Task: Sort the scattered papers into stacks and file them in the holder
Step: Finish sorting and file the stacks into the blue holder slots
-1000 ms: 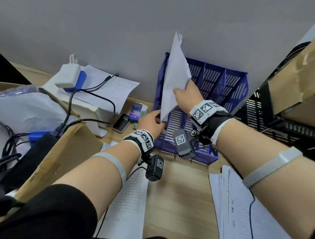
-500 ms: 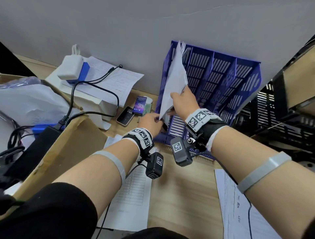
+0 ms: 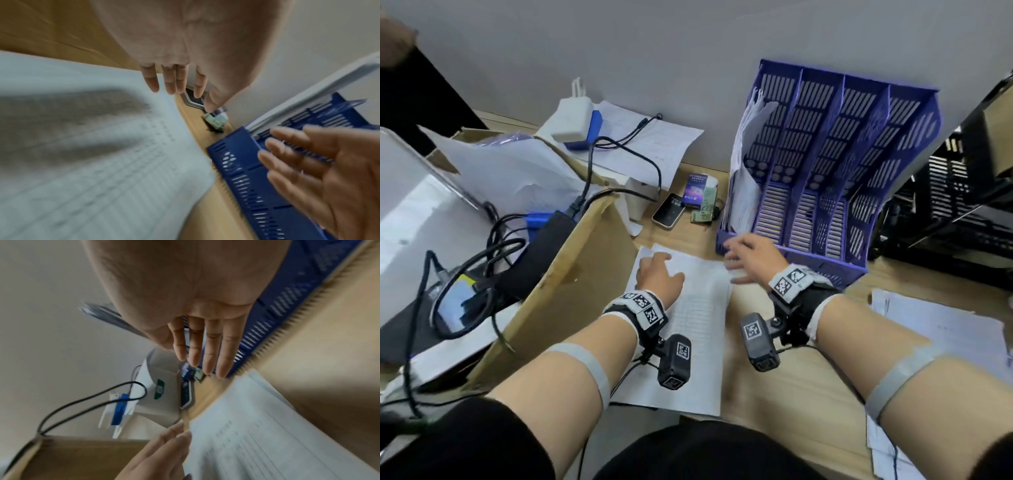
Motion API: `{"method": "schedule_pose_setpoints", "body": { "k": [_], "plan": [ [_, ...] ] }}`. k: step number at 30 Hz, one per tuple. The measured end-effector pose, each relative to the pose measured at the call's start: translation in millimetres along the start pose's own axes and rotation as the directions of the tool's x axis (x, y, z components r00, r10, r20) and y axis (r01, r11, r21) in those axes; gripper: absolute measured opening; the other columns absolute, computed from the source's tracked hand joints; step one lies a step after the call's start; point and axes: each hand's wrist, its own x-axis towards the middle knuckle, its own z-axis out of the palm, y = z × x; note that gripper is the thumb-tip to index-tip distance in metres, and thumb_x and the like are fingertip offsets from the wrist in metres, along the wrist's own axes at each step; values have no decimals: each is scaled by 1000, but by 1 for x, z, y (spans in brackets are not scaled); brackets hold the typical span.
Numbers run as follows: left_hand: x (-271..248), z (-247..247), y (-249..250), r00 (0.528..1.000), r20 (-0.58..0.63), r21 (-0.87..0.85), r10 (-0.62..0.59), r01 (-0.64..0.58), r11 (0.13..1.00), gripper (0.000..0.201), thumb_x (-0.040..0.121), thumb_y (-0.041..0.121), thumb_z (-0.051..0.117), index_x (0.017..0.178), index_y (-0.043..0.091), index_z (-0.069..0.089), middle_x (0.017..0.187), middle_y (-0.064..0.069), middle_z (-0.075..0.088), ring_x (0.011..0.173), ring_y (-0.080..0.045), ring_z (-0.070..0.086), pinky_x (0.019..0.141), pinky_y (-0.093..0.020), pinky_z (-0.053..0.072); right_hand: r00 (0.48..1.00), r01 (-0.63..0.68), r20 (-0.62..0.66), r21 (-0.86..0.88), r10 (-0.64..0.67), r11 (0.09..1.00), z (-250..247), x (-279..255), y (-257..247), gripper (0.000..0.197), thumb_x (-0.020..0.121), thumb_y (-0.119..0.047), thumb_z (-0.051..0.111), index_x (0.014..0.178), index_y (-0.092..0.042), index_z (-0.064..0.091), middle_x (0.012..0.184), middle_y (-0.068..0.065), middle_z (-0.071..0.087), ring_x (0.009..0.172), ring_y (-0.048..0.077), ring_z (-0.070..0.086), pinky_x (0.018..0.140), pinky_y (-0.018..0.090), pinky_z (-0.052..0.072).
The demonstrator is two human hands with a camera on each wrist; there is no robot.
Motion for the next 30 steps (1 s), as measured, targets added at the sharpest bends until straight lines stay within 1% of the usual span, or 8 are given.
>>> {"method": "schedule_pose_setpoints", "body": {
  "k": [4,9,11,15,19,24,27,30],
  "plan": [
    [-17,1,-51,986,2,-60,-168,168,984,68,81,28,56,145,24,37,152,-4,30,136,-28,39,114,-41,34,980,-193,20,-191,200,962,22,-6,67,19,91,-23,60,99,-6,66,84,5,59,90,26,59,92,47,53],
    [-33,7,-84,948,7,-182,-318,314,932,67,75,29,56,140,19,44,139,-11,44,121,-35,52,107,-42,43,939,-342,8,-112,345,933,45,-21,108,14,90,-26,59,84,-14,57,92,11,61,87,25,57,87,39,53],
    [-30,11,-97,950,-9,-192,-313,306,933,72,65,34,53,136,21,49,134,-9,52,118,-34,54,105,-46,45,936,-350,-11,-108,351,930,50,-28,110,23,89,-29,58,97,-8,59,105,14,66,92,25,62,87,40,56],
    [-37,8,-93,964,17,-169,-266,265,949,69,70,34,55,138,24,48,135,-3,53,121,-31,54,106,-43,44,907,-420,-54,-27,418,907,49,-36,117,44,82,-37,62,111,-4,61,112,16,68,102,33,65,91,53,54],
    [-43,17,-84,970,127,-78,-205,216,973,67,82,34,57,146,21,40,145,-4,49,132,-28,45,109,-36,38,885,-462,-137,-145,445,875,38,-45,127,66,85,-40,63,137,-2,47,127,16,59,109,34,59,79,33,46],
    [-49,28,-78,988,70,32,-140,138,990,64,79,36,62,139,26,43,141,-4,40,127,-25,41,106,-39,39,859,-508,-259,-323,442,798,28,-50,135,69,87,-40,58,143,-8,35,144,16,35,92,29,47,56,28,35],
    [-50,31,-71,982,144,-138,-125,145,980,68,85,24,65,145,19,35,138,-4,52,107,-22,56,91,-31,45,874,-478,-249,-288,417,830,24,-47,138,69,78,-39,62,137,-9,40,135,14,48,95,28,56,70,31,49],
    [-50,33,-65,962,245,-153,-119,160,975,62,87,17,64,143,15,38,131,-3,60,100,-22,58,83,-29,44,898,-428,-213,-211,386,879,19,-44,142,71,79,-31,67,136,-7,32,122,9,56,101,29,58,79,32,47]
  ]
}}
